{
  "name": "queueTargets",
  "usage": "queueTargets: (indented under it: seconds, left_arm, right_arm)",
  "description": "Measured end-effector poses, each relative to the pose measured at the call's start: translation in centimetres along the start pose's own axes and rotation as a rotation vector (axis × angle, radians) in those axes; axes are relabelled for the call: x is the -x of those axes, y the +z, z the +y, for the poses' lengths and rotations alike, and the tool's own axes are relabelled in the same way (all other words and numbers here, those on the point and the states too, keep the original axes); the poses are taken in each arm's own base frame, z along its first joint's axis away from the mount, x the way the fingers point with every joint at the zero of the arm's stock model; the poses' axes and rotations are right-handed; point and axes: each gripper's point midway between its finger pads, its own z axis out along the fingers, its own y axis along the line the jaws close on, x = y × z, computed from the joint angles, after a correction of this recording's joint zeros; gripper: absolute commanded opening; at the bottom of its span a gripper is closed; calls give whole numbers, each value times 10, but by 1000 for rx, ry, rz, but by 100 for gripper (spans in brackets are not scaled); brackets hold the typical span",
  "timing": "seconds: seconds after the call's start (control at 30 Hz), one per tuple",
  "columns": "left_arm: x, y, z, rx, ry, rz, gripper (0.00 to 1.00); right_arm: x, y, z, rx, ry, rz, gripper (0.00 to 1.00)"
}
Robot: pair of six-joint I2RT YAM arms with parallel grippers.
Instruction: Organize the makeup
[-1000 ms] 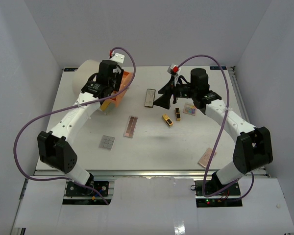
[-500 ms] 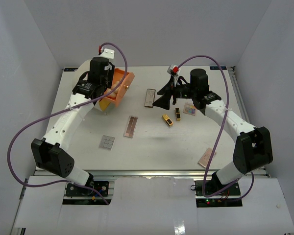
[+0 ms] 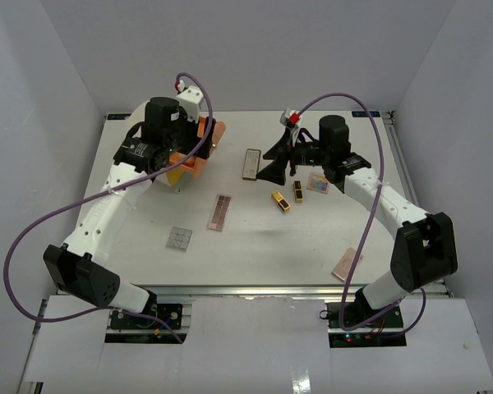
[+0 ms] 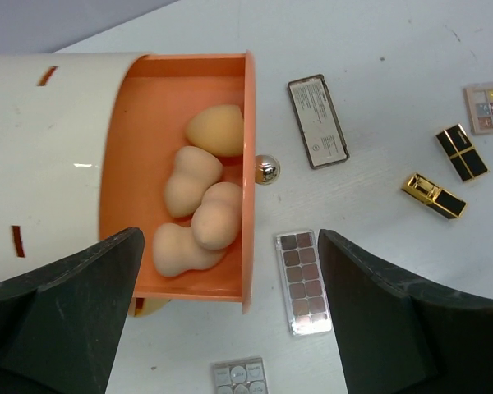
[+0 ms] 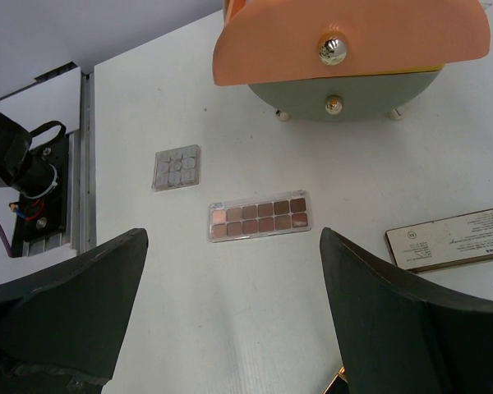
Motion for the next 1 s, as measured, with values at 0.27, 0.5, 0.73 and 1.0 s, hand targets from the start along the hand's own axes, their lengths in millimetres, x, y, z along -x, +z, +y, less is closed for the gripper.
queueTargets:
  seconds: [0.27, 0.5, 0.73, 1.0]
  left_arm:
    - [-32, 36, -5, -17, 39, 119, 98]
    - [-46, 61, 18, 219, 127, 174, 98]
    - [-21, 61, 20, 327, 183, 85, 98]
    - [-4, 59, 19, 383, 235, 28, 98]
  right_arm:
    - [0, 0, 1, 4, -1, 0, 92]
    - [-1, 1, 3, 21, 2, 2, 92]
    - [-5, 2, 2, 32, 10, 9, 92]
    - [-6, 2, 4, 43, 11, 10, 92]
